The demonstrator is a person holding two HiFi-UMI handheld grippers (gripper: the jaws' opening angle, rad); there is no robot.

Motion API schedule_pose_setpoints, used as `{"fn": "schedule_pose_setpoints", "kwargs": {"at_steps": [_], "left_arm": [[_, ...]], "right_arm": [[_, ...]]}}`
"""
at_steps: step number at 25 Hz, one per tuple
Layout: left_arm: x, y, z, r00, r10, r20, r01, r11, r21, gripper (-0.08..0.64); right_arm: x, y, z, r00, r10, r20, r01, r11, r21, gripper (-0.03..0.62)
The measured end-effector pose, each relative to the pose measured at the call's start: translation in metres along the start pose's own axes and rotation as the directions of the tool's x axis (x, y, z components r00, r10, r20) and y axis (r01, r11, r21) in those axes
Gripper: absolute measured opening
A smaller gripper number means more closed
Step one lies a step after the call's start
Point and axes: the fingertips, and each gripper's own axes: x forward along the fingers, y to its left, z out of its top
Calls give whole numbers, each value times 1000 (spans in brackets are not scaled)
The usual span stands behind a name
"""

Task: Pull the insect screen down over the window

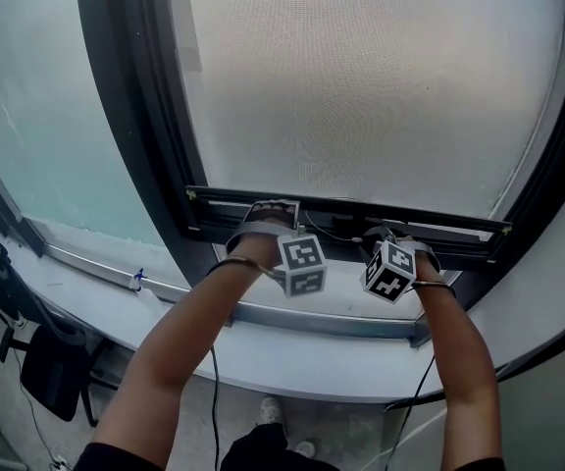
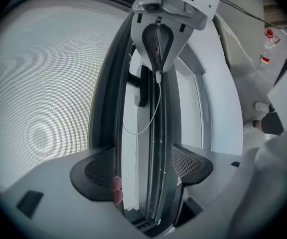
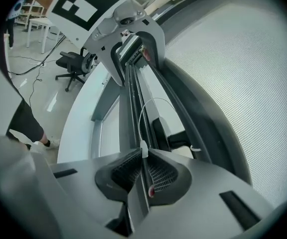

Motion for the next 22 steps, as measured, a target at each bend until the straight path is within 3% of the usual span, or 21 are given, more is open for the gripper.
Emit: {"fn": "schedule_pose_setpoints", "kwargs": {"at_steps": [11, 16, 22], "left_arm": [[-1, -1, -2, 1000, -12, 3, 12, 1000, -1, 353], [0, 1, -3, 1000, -13, -11, 13, 1000, 6, 353], [-1, -5, -3, 999, -27, -27, 27, 999, 29, 353]], "right_arm": [[-33, 13, -18, 999, -41, 22, 41, 999, 29, 43], [-42, 38, -31, 1000, -10, 30, 9, 999, 42, 43], [-29, 103, -53, 997, 76, 19, -77, 992, 96, 43]]}}
